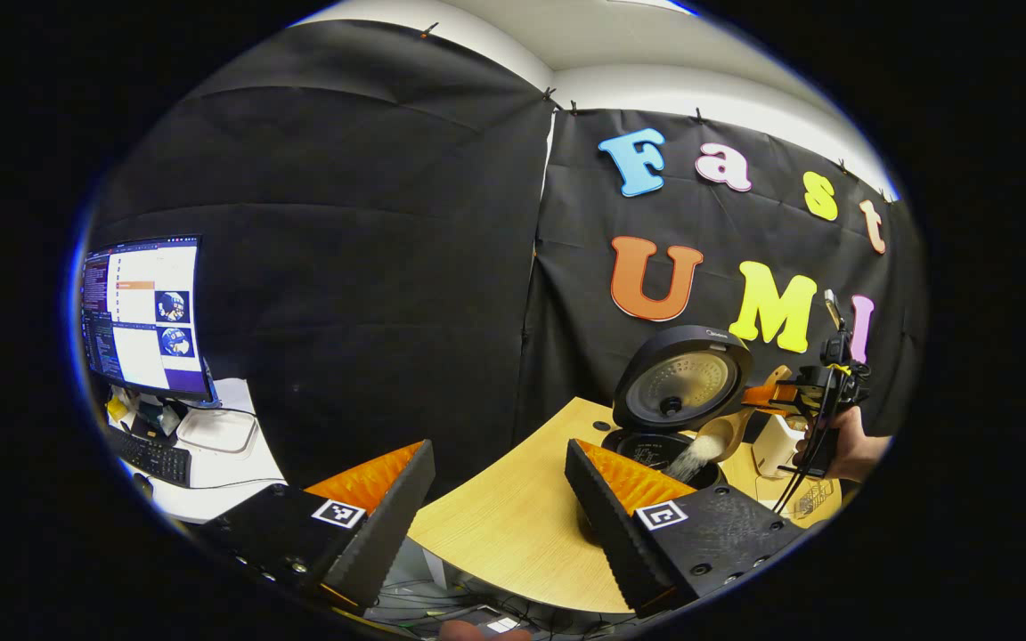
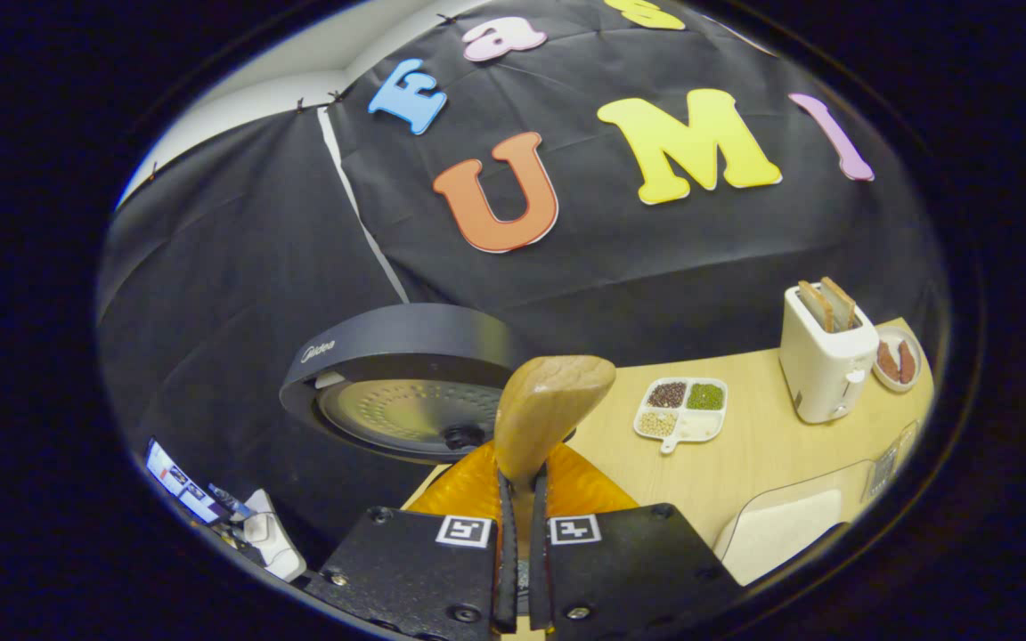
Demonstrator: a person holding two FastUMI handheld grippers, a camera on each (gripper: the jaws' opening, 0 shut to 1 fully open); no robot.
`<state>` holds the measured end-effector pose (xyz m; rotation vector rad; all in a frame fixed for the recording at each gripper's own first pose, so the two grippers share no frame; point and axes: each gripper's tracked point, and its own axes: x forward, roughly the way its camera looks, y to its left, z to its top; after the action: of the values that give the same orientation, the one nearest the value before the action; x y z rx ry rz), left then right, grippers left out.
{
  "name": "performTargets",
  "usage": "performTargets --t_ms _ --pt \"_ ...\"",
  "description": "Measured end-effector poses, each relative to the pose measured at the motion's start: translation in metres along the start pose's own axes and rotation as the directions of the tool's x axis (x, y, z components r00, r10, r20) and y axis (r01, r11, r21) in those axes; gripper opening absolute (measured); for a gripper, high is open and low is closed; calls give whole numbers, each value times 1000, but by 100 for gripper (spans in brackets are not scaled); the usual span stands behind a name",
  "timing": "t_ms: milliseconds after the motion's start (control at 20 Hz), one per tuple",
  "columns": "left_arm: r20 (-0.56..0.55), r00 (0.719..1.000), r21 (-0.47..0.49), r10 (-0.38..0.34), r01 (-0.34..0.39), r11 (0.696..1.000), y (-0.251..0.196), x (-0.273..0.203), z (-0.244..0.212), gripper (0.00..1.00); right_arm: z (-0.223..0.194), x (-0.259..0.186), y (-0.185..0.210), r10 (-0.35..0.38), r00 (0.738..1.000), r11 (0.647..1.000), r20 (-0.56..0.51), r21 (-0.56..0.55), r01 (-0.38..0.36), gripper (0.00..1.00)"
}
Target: Close the left gripper, press the button to open the rice cooker; take a wooden spoon from the chopstick holder with the right hand, scoop a spoonful of rice and pour it into the rice cooker, then put the wooden spoon back into the chopstick holder.
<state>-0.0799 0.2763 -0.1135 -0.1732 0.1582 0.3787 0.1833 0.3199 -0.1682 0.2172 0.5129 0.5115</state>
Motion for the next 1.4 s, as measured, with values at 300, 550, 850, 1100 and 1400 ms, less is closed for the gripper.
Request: performTargets --t_ms 300,550,850,1100,1400 --pt "5 1000 -14 8 -8 1000 6 -1 -2 95 14 -5 17 -28 999 982 38 -184 35 11" --pt "17 1000 -22 10 -9 1000 12 -2 -1 95 23 -6 30 -44 997 951 61 -304 61 10" --pt "22 1000 1 -7 7 1000 13 1 1 95 40 -17 54 -48 989 873 143 -475 111 11" --pt "41 999 4 -24 23 1000 8 3 12 95 43 -21 64 -33 986 845 165 -523 116 11" --pt "63 997 4 -33 33 999 -6 -2 22 95 46 -32 57 -26 989 896 147 -434 89 11"
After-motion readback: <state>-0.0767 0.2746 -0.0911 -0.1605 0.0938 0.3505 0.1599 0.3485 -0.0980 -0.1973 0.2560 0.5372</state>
